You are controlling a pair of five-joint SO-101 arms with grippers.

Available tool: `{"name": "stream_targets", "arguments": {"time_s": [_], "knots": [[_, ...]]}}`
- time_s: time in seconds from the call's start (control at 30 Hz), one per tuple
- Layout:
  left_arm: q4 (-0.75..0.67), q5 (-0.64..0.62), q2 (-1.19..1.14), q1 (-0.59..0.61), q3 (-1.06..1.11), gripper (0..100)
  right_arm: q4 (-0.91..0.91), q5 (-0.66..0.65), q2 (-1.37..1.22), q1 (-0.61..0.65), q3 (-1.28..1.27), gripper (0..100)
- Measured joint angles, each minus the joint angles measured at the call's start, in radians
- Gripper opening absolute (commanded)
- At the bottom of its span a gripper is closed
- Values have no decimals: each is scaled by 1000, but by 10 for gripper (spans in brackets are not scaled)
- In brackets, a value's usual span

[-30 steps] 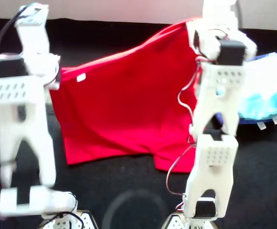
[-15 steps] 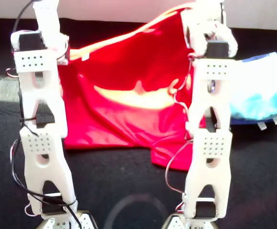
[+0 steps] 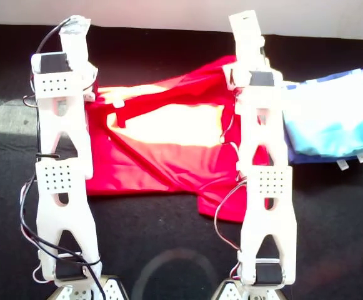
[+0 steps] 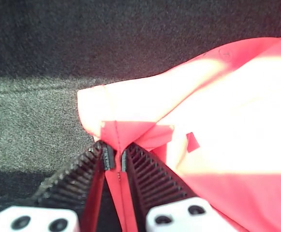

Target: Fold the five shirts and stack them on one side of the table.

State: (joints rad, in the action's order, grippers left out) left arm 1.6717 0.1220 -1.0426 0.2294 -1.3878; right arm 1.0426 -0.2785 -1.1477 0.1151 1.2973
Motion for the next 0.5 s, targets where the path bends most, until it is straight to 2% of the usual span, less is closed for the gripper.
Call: {"name": "stream_targets", "arguments": {"time_s": [0.2, 0.4, 0.5], "knots": [[71, 0, -5, 0, 0, 10, 180, 0, -3, 0, 74, 6], [92, 2, -5, 0, 5, 12, 499, 0, -2, -38, 296, 6], [92, 0, 38, 0, 94, 12, 657, 0, 8, -52, 341, 6]]}}
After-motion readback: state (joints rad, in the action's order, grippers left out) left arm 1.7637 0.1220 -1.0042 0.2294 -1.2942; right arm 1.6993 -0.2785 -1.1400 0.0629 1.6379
